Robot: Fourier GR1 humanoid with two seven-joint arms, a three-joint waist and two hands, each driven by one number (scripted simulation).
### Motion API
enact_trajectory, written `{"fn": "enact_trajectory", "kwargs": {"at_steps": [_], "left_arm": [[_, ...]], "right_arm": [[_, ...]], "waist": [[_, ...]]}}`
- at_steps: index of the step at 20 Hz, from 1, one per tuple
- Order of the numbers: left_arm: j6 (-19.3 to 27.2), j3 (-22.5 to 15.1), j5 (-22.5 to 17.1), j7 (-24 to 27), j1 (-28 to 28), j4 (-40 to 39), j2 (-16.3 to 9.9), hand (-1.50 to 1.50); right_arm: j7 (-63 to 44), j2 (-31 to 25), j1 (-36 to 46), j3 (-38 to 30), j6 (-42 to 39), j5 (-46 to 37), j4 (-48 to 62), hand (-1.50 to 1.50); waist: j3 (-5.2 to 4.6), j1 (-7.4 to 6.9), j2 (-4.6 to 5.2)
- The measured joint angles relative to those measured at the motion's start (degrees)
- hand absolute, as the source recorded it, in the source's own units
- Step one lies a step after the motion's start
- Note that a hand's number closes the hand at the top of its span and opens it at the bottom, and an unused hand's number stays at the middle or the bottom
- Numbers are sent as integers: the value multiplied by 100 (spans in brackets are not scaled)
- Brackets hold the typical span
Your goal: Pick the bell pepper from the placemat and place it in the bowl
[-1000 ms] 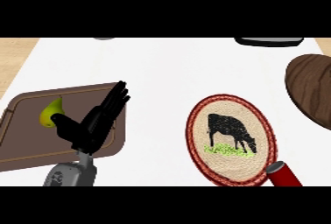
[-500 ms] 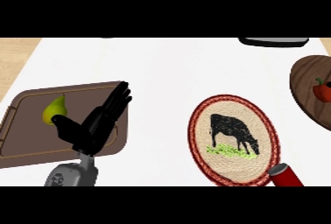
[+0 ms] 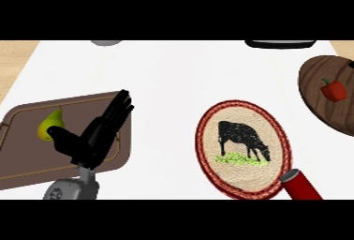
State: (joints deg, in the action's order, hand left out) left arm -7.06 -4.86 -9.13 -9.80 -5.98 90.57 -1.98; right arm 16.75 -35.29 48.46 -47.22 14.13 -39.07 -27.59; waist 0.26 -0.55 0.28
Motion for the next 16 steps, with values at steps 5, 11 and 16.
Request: {"fn": "enact_trajectory", "kwargs": {"at_steps": [5,11,16], "left_arm": [[77,40,28,-45,118,72,-15,0],[151,114,24,-96,246,133,-34,0],[194,286,-22,-81,289,107,-104,0]], "right_arm": [[1014,191,-453,-487,-649,930,-587,-150],[1532,683,-1441,-812,-1633,1782,-1842,-150],[1973,1347,-2579,-894,-2322,2193,-3011,150]], "waist": [[-20,165,-75],[-42,405,-161],[-57,611,-210]]}}
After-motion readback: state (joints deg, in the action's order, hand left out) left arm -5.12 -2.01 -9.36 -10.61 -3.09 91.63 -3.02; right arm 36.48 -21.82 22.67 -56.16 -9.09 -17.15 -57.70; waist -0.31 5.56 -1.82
